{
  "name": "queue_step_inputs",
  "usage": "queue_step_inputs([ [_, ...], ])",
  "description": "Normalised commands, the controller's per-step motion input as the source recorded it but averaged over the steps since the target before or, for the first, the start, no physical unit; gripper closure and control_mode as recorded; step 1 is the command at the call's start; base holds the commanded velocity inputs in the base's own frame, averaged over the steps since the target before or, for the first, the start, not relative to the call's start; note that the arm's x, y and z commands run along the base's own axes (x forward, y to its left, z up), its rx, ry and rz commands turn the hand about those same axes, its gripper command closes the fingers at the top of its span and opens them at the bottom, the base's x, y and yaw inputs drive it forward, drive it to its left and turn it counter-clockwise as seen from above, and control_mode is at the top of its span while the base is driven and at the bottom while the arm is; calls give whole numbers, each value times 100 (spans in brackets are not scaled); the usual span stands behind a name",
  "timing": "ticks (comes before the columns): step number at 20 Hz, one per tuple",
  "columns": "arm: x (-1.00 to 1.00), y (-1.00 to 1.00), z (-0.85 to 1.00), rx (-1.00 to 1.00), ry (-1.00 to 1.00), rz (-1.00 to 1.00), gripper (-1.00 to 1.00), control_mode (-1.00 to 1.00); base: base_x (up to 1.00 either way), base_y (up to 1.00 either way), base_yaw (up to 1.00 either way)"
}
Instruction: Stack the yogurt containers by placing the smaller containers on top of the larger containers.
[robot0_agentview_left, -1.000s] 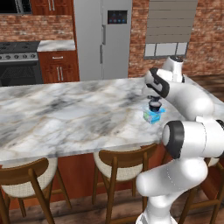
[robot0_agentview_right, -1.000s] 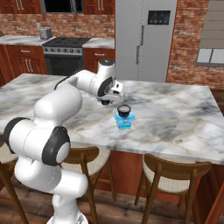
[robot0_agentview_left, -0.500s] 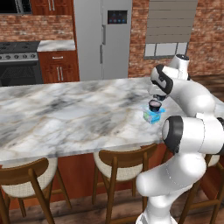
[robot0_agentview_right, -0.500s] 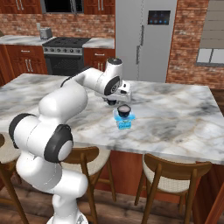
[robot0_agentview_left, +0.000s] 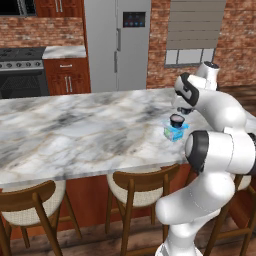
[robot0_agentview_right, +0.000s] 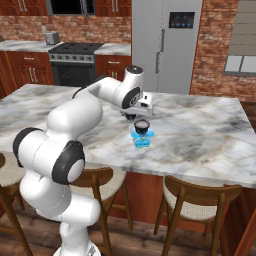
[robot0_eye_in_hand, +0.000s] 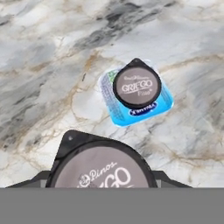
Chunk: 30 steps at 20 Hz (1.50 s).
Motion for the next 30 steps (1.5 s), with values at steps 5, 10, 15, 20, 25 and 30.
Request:
queue_step_inputs([
  [5, 21, -2, -2, 0, -7, 0, 100, -100, 0, 0, 0],
  [10, 14, -8, -3, 0, -5, 0, 100, -100, 0, 0, 0],
  [15, 12, -11, -7, 0, -2, 0, 100, -100, 0, 0, 0],
  [20, 13, -10, 0, 0, -2, 0, 100, -100, 0, 0, 0],
  [25, 14, -9, -2, 0, -2, 0, 100, -100, 0, 0, 0],
  [30, 14, -5, -6, 0, 0, 0, 100, -100, 0, 0, 0],
])
